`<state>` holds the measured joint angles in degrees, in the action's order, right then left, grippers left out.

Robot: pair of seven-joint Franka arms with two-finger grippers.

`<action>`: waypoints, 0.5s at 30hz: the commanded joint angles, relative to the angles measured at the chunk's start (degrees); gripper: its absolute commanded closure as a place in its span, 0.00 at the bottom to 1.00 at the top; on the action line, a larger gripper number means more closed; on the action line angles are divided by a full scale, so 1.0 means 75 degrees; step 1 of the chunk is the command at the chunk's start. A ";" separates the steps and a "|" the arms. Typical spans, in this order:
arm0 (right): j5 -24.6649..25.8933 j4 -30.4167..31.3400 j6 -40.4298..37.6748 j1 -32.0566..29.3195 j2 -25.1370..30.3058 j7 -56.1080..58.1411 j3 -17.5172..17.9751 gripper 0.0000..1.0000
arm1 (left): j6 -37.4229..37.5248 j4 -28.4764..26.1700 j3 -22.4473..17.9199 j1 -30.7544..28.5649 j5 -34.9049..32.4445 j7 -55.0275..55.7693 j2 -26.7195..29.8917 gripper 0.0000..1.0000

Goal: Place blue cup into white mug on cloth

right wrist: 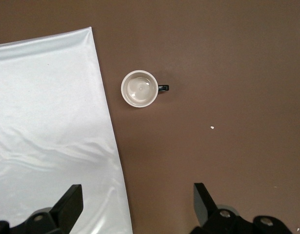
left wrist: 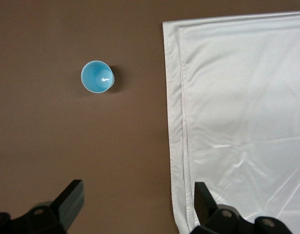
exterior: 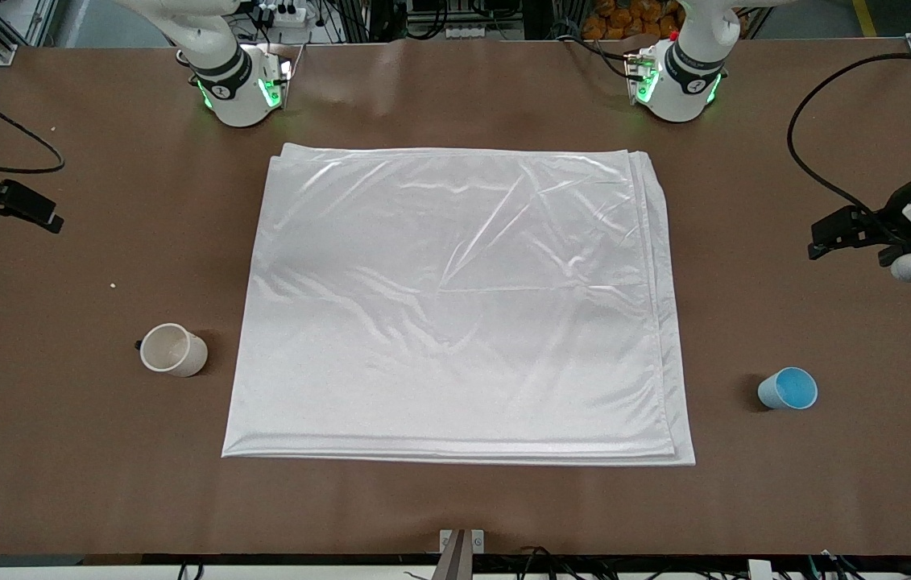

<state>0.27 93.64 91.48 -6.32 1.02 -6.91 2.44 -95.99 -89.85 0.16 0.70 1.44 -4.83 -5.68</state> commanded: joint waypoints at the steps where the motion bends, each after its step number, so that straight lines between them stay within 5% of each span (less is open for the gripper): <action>1: -0.0130 -0.0121 -0.0021 -0.0107 -0.0042 -0.0039 0.0073 0.00 | 0.0002 0.0109 0.0026 0.0012 -0.0204 0.0082 -0.0051 0.00; 15: 0.0010 -0.0121 0.0026 -0.0060 -0.0077 -0.0028 0.0085 0.00 | 0.0002 0.0120 0.0014 0.0035 -0.0227 0.0081 -0.0203 0.00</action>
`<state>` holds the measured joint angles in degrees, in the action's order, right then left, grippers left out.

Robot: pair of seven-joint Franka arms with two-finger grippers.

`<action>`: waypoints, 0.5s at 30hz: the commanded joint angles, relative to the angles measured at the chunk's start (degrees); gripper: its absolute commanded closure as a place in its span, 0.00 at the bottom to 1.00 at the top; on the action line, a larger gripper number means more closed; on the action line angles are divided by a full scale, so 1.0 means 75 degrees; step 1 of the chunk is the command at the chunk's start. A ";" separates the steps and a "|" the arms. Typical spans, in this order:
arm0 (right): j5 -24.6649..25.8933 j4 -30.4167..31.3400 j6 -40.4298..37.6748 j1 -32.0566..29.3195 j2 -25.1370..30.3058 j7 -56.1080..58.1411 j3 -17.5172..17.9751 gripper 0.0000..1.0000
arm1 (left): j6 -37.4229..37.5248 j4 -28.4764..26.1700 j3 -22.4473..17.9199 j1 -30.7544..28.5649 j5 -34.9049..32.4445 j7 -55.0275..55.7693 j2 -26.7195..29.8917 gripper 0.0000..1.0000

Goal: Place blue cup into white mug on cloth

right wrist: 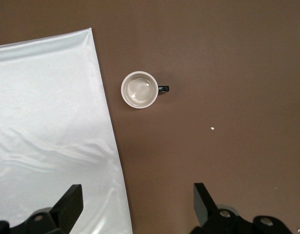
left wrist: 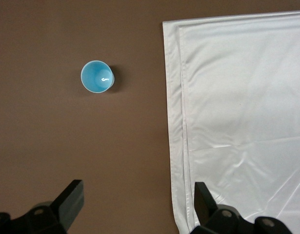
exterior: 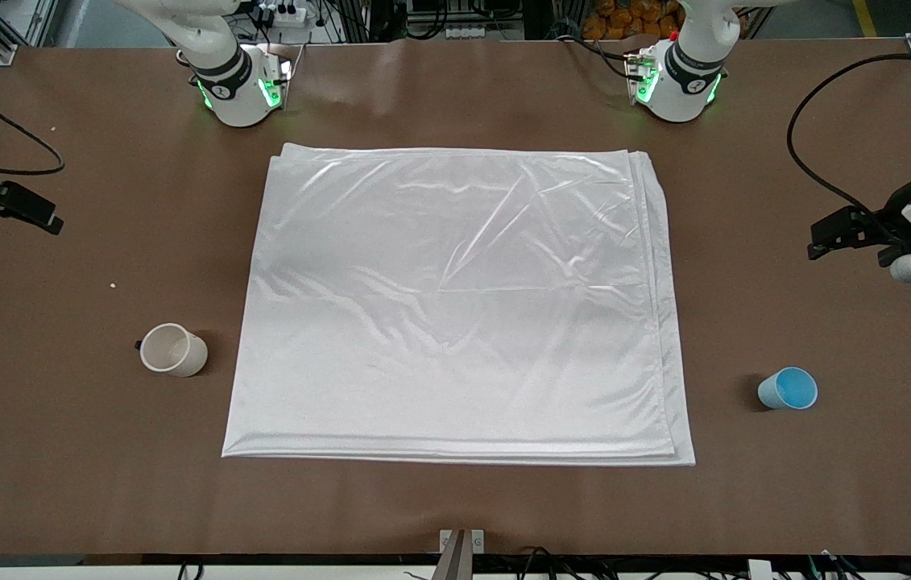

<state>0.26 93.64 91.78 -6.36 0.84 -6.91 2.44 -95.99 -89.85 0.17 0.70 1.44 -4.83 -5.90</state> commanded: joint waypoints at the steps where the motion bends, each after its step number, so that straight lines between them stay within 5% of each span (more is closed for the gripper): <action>1: 0.0012 -0.0121 -0.0014 -0.0043 -0.0053 -0.0028 0.0096 0.00 | -0.0009 0.0120 0.0013 0.0024 -0.0285 0.0093 -0.0268 0.00; 15: 0.0000 -0.0110 -0.0003 0.0133 -0.0018 0.0007 0.0155 0.00 | -0.1274 0.0144 -0.0081 -0.0784 -0.1071 -0.0398 -0.2014 0.00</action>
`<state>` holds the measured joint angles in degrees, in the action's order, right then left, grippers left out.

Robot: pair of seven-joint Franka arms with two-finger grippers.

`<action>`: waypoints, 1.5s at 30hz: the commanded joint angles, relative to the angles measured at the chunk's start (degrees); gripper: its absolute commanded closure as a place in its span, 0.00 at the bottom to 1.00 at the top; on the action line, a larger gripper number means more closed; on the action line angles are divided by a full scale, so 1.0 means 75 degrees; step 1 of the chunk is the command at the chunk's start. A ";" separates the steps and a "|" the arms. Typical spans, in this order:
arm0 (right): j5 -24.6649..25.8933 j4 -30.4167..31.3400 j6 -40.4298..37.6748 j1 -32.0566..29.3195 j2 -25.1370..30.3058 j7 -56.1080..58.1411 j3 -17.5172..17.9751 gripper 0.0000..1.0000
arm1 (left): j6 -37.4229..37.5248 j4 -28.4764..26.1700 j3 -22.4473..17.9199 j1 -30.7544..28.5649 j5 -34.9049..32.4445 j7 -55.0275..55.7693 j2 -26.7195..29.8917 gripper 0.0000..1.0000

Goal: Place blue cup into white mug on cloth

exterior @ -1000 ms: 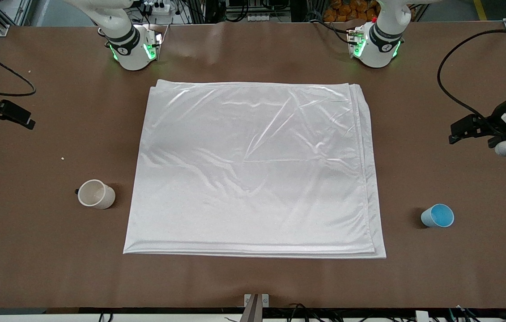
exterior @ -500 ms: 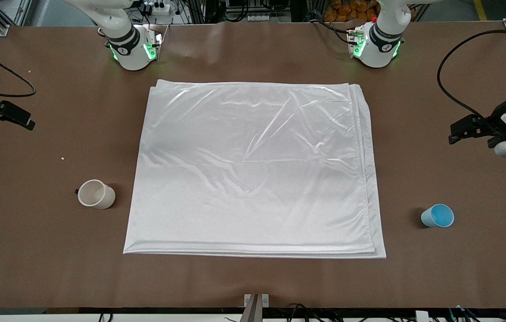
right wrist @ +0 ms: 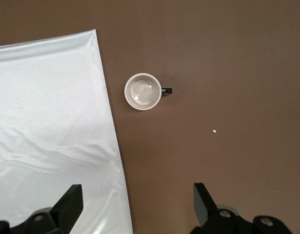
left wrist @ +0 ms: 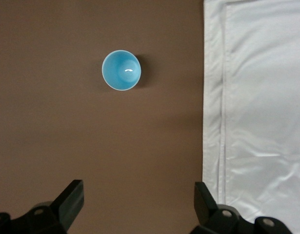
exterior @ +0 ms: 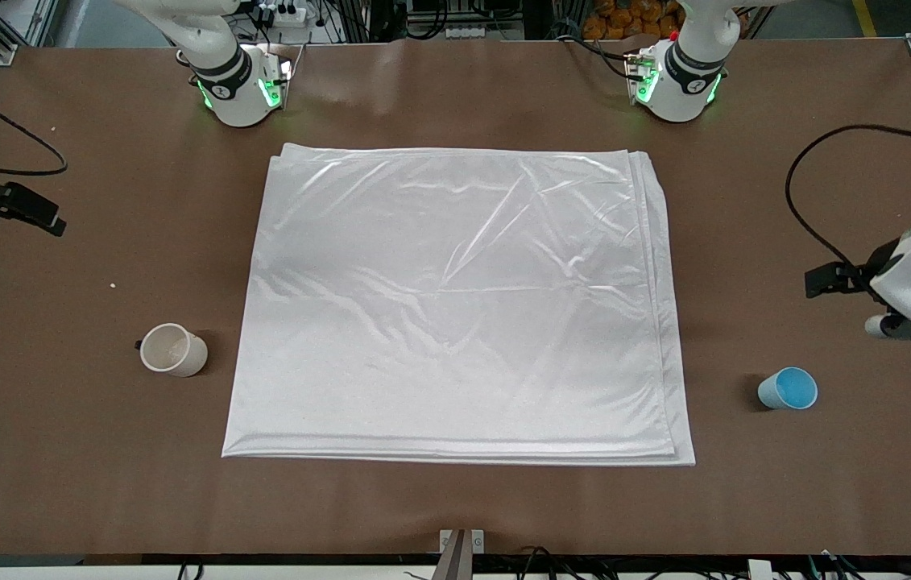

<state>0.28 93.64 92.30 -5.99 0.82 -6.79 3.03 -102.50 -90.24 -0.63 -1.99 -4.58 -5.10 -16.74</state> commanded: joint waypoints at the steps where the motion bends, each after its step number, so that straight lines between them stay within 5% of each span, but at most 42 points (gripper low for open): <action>1: -0.0003 -0.0098 -0.0061 0.0084 -0.0039 0.0003 0.0076 0.00 | -0.0536 0.0208 0.0025 -0.0519 -0.0268 -0.0503 -0.0650 0.00; 24: -0.0061 0.0605 0.0524 0.0037 -0.0051 0.0365 0.0053 0.00 | -0.2341 0.0935 0.0025 -0.0871 -0.0256 -0.0856 -0.2596 0.00; 45: -0.0085 0.3183 0.3618 -0.0151 -0.0132 0.3283 0.0017 0.00 | -0.3384 0.0935 0.0025 -0.0895 -0.0256 -0.0856 -0.3346 0.00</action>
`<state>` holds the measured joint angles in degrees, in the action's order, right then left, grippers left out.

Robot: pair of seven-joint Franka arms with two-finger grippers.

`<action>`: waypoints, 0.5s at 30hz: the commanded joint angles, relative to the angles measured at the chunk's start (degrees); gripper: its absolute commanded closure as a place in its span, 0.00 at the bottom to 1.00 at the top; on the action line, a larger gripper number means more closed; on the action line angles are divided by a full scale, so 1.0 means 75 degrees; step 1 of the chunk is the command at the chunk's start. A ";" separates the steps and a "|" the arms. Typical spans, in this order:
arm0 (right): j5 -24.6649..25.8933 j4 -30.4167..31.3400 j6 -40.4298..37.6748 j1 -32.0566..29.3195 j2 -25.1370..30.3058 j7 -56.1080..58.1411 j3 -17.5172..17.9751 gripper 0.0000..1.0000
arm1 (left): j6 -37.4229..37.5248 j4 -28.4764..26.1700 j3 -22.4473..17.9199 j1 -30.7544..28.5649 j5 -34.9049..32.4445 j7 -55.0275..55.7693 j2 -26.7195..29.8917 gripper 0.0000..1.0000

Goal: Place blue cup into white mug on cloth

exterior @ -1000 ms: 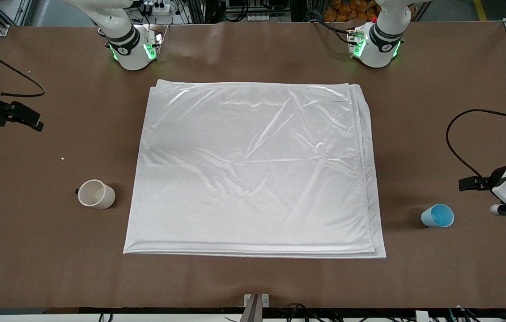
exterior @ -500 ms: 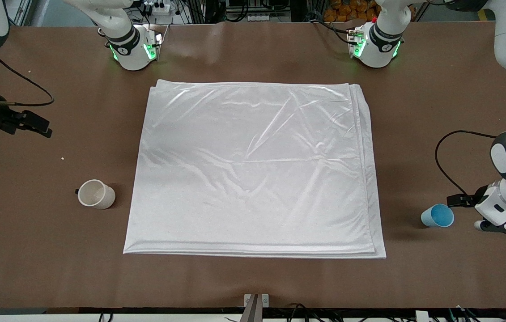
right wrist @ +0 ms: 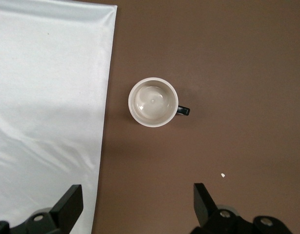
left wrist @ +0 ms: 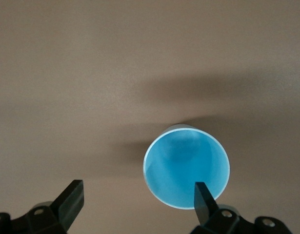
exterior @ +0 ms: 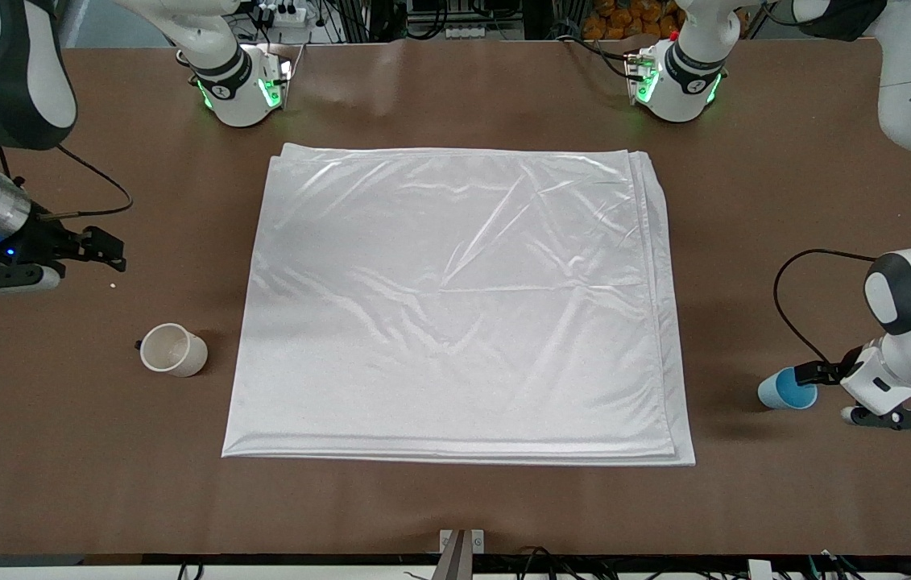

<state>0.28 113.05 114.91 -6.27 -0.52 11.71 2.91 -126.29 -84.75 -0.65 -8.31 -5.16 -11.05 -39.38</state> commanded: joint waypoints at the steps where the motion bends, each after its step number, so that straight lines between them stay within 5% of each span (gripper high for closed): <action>1: -0.0085 0.0629 0.0686 -0.0136 -0.0046 0.1084 0.0034 0.00 | -0.0235 0.0203 0.0028 -0.0041 -0.0179 -0.0062 -0.0374 0.00; 15: -0.0307 0.0559 0.1917 -0.0652 -0.1371 0.5468 0.0046 0.00 | -0.0434 0.0203 0.0028 -0.0040 -0.0179 -0.0050 -0.0796 0.00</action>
<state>-0.47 118.26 127.53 -10.33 -8.07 44.62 2.63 -128.96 -84.62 -0.66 -8.34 -5.16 -11.05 -43.82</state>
